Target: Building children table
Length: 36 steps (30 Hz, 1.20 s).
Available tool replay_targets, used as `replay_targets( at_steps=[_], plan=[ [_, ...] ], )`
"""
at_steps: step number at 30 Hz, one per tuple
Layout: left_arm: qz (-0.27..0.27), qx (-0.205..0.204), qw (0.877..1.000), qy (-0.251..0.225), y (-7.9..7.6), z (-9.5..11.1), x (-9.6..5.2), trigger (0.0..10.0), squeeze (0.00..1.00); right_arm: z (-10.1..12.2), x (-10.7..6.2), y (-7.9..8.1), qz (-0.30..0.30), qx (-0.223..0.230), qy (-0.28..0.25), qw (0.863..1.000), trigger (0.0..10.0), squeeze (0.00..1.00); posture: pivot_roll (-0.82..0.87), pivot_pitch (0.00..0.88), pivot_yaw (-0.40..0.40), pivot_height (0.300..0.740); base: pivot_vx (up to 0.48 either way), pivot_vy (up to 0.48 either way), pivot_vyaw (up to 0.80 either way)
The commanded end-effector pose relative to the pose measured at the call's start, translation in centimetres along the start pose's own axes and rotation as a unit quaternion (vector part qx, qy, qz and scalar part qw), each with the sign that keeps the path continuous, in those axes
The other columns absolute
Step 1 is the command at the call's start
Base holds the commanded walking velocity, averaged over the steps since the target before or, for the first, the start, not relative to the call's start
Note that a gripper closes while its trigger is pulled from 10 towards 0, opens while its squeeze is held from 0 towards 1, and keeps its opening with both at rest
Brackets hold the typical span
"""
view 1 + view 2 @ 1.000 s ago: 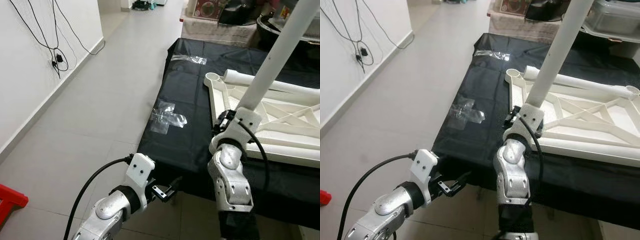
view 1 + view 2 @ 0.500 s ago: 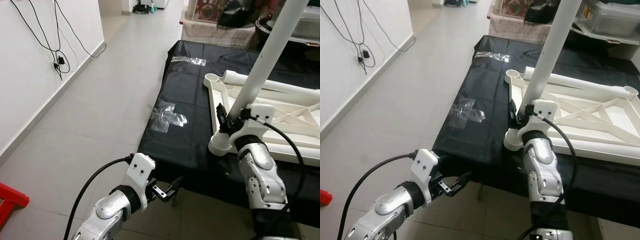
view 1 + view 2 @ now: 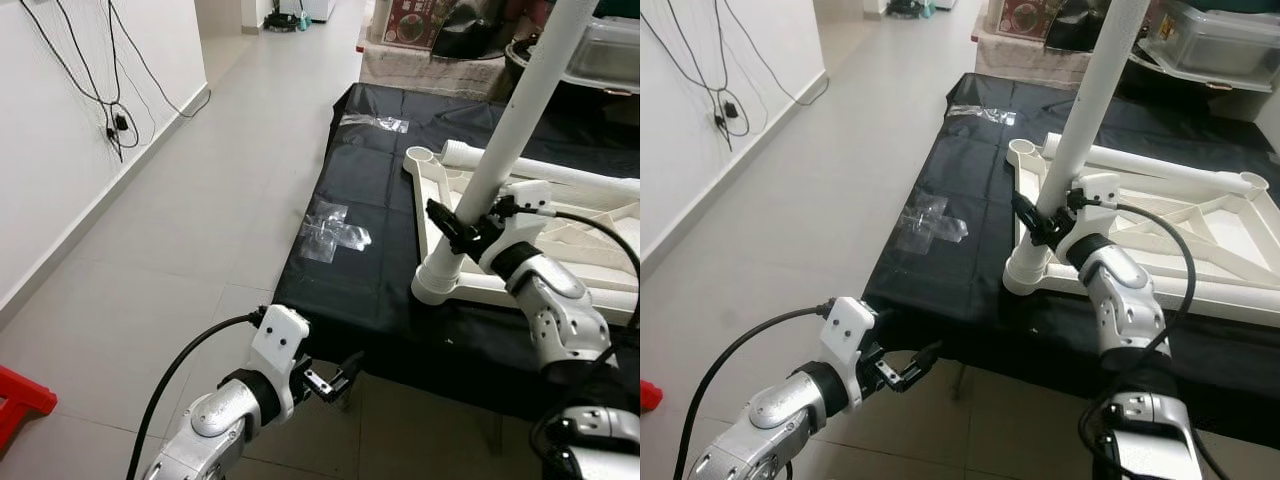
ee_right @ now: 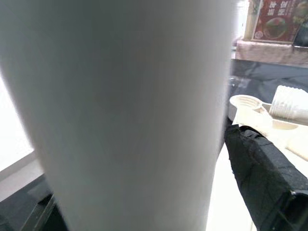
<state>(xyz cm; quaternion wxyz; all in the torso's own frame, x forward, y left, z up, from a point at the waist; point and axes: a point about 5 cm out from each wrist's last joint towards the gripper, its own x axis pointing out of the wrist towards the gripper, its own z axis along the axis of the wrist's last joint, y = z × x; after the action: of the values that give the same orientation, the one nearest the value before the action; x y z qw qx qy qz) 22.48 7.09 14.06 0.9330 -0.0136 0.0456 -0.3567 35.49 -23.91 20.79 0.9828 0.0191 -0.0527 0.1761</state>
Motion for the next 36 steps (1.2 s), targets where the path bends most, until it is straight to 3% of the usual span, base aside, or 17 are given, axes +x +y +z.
replay_targets(
  at_steps=[1,6,7,8,9,20,21,22,24,26,27,28,31,32,34,35,36],
  plan=[
    [-0.003,-0.005,1.0,0.002,-0.2,-0.1,-0.1,10.0,0.0,0.2,0.1,0.0,0.013,0.002,-0.002,1.0,10.0,0.0,0.17,0.128,-0.089,0.74,0.0,0.0,0.0],
    [-0.002,-0.006,1.0,0.003,-0.2,-0.1,-0.2,10.0,0.0,0.2,0.2,0.0,0.043,0.005,0.005,0.999,10.0,0.0,0.17,0.128,-0.087,0.74,0.0,0.0,0.0],
    [-0.002,-0.007,1.0,0.003,-0.2,-0.1,-0.2,10.0,0.0,0.1,0.2,0.0,0.057,0.006,0.009,0.998,7.7,0.0,0.17,0.128,-0.087,0.74,0.0,0.0,0.0],
    [-0.002,-0.007,1.0,0.003,-0.2,-0.1,-0.2,10.0,0.0,0.1,0.2,0.0,0.057,0.006,0.009,0.998,7.7,0.0,0.17,0.128,-0.087,0.74,0.0,0.0,0.0],
    [-0.002,-0.007,1.0,0.004,-0.2,-0.2,-0.2,10.0,0.0,-0.1,0.4,-0.3,0.071,0.01,0.013,0.997,0.0,0.0,0.17,0.131,-0.084,0.74,0.0,0.0,0.0],
    [-0.002,-0.006,1.0,0.004,-0.2,-0.2,-0.2,10.0,0.0,-1.2,0.7,0.0,0.019,0.031,-0.009,0.999,0.0,0.0,0.18,0.123,-0.088,0.74,0.0,0.0,0.0],
    [-0.002,-0.006,1.0,0.004,-0.2,-0.2,-0.2,10.0,0.0,-1.6,0.5,0.3,-0.006,0.033,-0.018,0.999,0.0,0.0,0.18,0.123,-0.088,0.74,0.0,0.0,0.0],
    [-0.003,-0.006,1.0,0.005,-0.2,-0.3,-0.1,10.0,0.0,-2.6,-0.4,1.3,-0.089,0.028,-0.033,0.995,0.0,0.0,0.17,0.111,-0.082,0.74,0.0,0.0,0.0],
    [-0.004,-0.005,1.0,0.005,-0.2,-0.3,-0.1,10.0,0.0,-2.8,-0.7,1.6,-0.112,0.023,-0.036,0.993,0.0,0.0,0.17,0.111,-0.082,0.74,0.0,0.0,0.0],
    [-0.005,-0.005,1.0,0.005,-0.1,-0.4,-0.1,10.0,0.0,-3.4,-1.6,2.5,-0.217,0.007,-0.035,0.975,0.0,0.0,0.16,0.099,-0.076,0.74,0.0,0.0,0.0],
    [-0.005,-0.005,1.0,0.005,-0.1,-0.4,-0.1,10.0,0.0,-3.4,-1.6,2.5,-0.217,0.007,-0.035,0.975,0.0,0.0,0.16,0.099,-0.076,0.74,0.0,0.0,0.0],
    [-0.006,-0.005,1.0,0.005,-0.1,-0.4,0.0,10.0,0.0,-3.6,-2.2,3.0,-0.281,-0.009,-0.025,0.959,0.0,0.0,0.16,0.099,-0.076,0.74,0.0,0.0,0.0],
    [-0.007,-0.004,1.0,0.006,0.0,-0.5,0.0,10.0,0.0,-3.9,-2.7,3.4,-0.337,-0.022,-0.018,0.941,0.0,0.0,0.16,0.092,-0.072,0.74,0.0,0.0,0.0],
    [-0.007,-0.004,1.0,0.006,0.0,-0.5,0.1,10.0,0.0,-4.0,-3.2,3.7,-0.384,-0.026,-0.013,0.923,0.0,0.0,0.16,0.092,-0.072,0.74,0.0,0.0,0.0],
    [-0.008,-0.001,1.0,0.007,0.2,-0.6,0.2,10.0,0.0,-4.1,-2.9,6.5,-0.485,0.013,-0.004,0.875,0.0,0.0,0.17,0.078,-0.069,0.74,0.0,0.0,0.0],
    [-0.007,-0.001,1.0,0.007,0.2,-0.6,0.2,10.0,0.0,-4.1,-2.6,7.6,-0.507,0.03,0.001,0.861,0.0,0.0,0.17,0.078,-0.069,0.74,0.0,0.0,0.0],
    [-0.007,-0.001,1.0,0.007,0.2,-0.6,0.2,10.0,0.0,-4.1,-2.6,7.6,-0.507,0.03,0.001,0.861,0.0,0.0,0.17,0.078,-0.069,0.74,0.0,0.0,0.0]
  ],
)
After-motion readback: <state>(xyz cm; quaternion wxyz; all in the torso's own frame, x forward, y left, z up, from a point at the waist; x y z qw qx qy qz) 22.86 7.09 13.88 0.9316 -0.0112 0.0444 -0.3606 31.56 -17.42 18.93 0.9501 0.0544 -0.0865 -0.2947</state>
